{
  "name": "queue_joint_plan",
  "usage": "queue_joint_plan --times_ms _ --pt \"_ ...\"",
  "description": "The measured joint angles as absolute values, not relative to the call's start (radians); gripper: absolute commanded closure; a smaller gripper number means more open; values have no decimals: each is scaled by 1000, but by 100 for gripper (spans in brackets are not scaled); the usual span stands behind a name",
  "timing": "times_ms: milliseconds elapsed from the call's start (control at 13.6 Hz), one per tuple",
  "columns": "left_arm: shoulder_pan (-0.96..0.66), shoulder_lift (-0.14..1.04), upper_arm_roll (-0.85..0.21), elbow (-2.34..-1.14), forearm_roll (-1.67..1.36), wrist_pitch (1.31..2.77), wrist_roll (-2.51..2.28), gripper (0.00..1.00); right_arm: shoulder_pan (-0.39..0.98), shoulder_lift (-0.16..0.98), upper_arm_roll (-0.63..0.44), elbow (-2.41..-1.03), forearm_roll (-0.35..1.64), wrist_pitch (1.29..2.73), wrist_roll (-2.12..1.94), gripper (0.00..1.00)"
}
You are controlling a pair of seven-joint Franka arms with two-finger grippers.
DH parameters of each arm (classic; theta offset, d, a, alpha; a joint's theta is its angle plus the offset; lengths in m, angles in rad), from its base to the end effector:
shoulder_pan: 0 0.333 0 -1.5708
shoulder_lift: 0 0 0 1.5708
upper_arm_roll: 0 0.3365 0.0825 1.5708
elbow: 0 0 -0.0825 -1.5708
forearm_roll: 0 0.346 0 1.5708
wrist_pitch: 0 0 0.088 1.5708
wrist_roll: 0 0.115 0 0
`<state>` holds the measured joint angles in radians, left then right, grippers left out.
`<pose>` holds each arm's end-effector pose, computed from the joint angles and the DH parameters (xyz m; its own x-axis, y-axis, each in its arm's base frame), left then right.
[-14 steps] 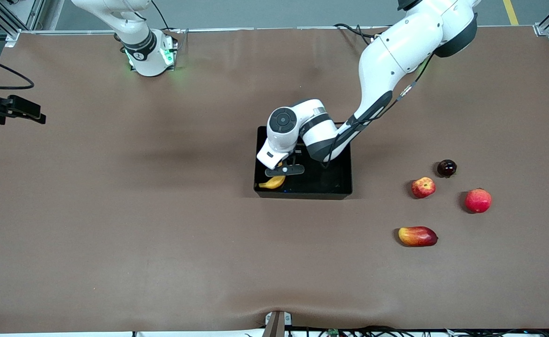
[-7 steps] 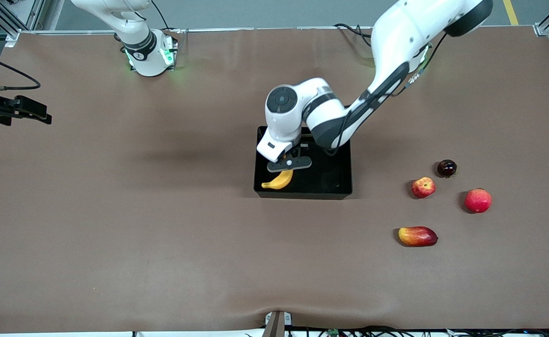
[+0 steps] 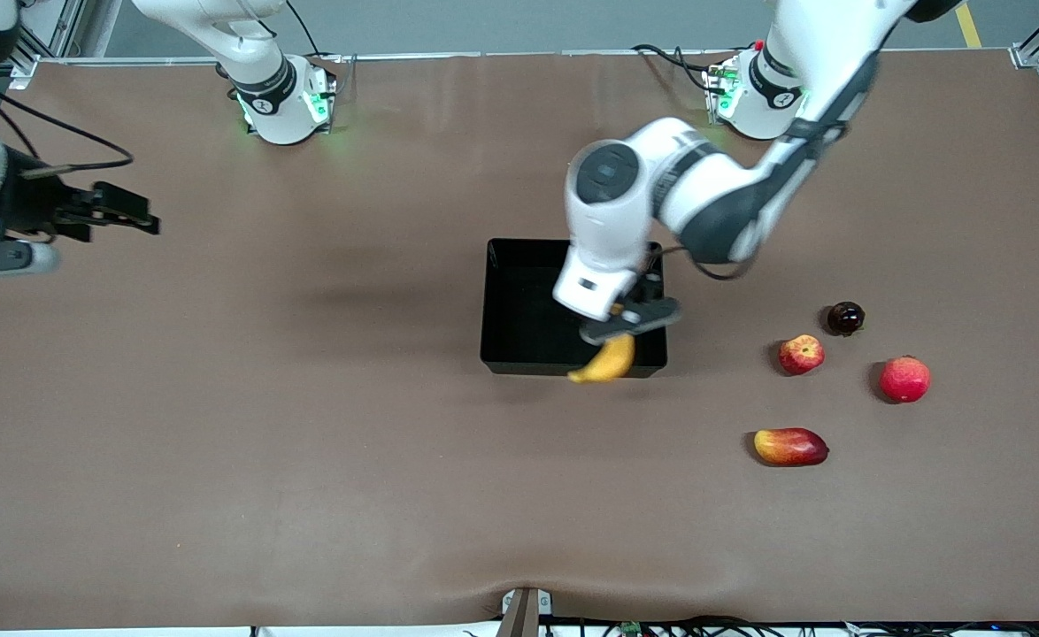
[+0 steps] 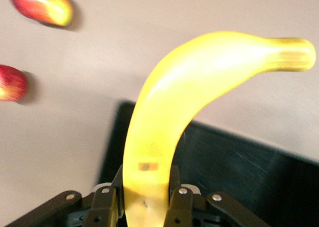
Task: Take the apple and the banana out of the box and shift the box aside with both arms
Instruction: 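Lift the banana out while the right gripper reaches toward the box, then lower the banana by the fruits while the right gripper reaches the box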
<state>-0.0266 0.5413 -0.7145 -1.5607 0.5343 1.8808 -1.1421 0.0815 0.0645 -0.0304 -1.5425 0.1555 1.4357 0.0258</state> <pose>0.5507 -0.3415 0.4079 0.9601 0.2615 0.0996 0.2736 -0.9519 -0.1378 0.5182 0.0466 0.6066 0.9839 0.0454 -0.1727 0.0196 -0.9887 -0.1484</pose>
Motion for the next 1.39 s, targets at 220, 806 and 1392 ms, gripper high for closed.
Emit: queue_joint_plan --times_ms 220,806,1392 --pt "139 543 -710 -1568 533 1879 -990 100 200 103 -26 -1545 177 1524 213 0" --pt "484 641 -664 -1582 563 1974 -764 100 567 303 -21 -1558 177 1788 573 0" --pt "487 794 -550 -1584 656 2166 -764 73 672 527 -25 -1563 177 2000 585 0"
